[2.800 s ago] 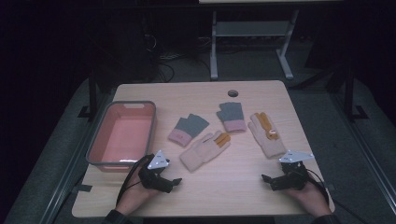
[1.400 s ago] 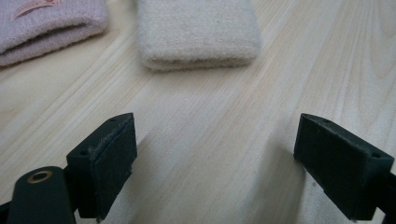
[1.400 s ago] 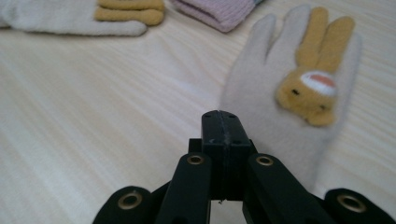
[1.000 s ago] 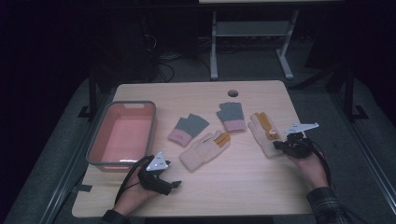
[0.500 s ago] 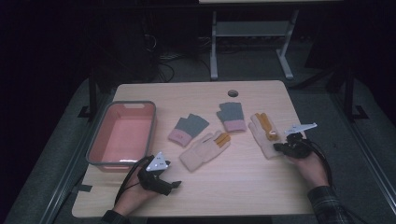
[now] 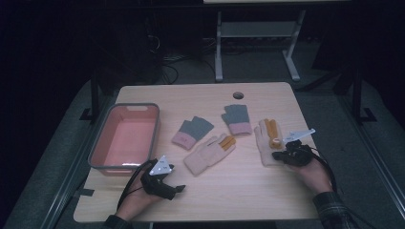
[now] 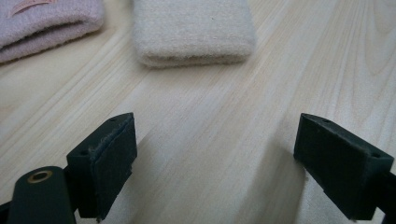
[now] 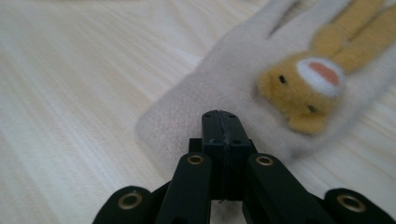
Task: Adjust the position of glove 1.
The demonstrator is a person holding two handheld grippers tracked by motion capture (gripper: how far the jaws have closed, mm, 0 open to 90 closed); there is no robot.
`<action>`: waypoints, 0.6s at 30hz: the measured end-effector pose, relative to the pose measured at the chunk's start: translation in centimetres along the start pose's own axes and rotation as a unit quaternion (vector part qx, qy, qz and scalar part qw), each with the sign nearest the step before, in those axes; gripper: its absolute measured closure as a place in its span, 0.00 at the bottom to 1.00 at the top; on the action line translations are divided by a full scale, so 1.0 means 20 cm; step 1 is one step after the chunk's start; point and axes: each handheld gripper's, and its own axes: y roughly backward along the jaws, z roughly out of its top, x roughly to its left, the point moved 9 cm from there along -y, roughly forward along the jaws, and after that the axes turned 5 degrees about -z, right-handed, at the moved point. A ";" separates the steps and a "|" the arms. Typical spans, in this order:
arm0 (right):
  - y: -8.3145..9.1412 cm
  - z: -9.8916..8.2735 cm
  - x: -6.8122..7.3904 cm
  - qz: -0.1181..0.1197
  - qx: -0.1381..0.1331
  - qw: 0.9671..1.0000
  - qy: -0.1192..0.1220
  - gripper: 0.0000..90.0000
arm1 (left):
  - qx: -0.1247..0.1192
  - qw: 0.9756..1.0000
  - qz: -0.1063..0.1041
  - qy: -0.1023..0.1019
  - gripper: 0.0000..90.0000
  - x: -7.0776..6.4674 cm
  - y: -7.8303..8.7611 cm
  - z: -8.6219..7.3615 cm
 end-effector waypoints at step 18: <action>-0.01 0.02 0.26 0.064 0.015 0.996 0.061 1.00 | 0.000 1.000 0.001 0.002 0.14 0.00 0.00 0.00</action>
